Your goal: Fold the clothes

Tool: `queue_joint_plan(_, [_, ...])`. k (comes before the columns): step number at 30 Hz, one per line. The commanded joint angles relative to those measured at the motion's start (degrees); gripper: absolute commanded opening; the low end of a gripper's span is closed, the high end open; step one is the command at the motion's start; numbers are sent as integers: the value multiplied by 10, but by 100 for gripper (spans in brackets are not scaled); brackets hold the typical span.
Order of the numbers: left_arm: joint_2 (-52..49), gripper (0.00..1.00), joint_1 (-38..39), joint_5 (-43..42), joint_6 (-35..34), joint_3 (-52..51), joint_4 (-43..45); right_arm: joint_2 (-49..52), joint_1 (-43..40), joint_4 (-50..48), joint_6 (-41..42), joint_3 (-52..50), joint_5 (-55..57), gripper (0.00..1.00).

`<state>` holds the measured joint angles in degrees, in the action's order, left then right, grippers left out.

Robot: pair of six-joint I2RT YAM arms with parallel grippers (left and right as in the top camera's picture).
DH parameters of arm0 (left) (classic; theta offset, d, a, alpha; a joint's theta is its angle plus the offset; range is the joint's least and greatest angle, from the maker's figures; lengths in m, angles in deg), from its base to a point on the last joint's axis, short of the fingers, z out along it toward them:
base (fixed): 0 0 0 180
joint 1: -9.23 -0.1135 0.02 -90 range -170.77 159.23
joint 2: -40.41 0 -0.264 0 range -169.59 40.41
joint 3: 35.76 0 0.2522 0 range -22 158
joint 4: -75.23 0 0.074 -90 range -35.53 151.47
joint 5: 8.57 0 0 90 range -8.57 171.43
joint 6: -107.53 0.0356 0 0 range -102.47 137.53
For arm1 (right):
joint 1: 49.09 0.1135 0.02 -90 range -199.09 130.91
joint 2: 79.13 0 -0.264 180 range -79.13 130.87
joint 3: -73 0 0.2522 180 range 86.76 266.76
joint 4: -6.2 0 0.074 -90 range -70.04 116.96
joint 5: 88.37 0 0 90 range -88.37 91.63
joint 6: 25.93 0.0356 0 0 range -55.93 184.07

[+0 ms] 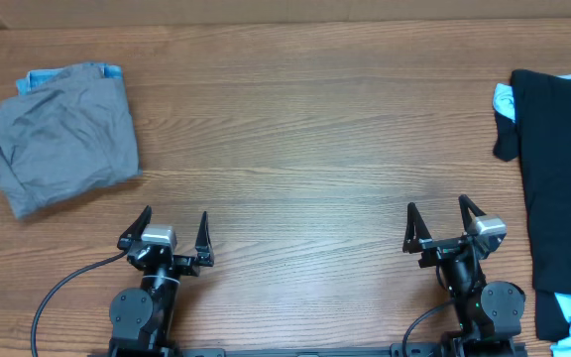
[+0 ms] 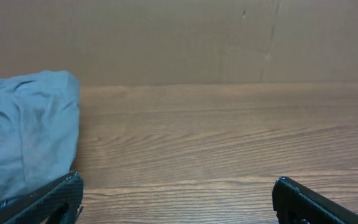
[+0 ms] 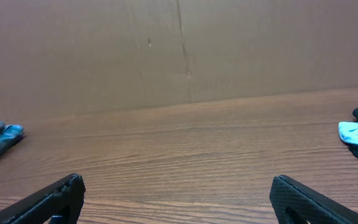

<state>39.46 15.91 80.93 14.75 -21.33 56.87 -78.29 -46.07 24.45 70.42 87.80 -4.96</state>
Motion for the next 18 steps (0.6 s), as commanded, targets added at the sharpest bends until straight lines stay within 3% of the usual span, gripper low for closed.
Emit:
queue_joint_plan(1, [7,100,0,-8,9,-4,2,-5,-1,-6,1,-5,5,100])
queue_joint_plan(18, [7,100,0,-8,9,-4,3,-5,-1,-5,1,-5,5,100])
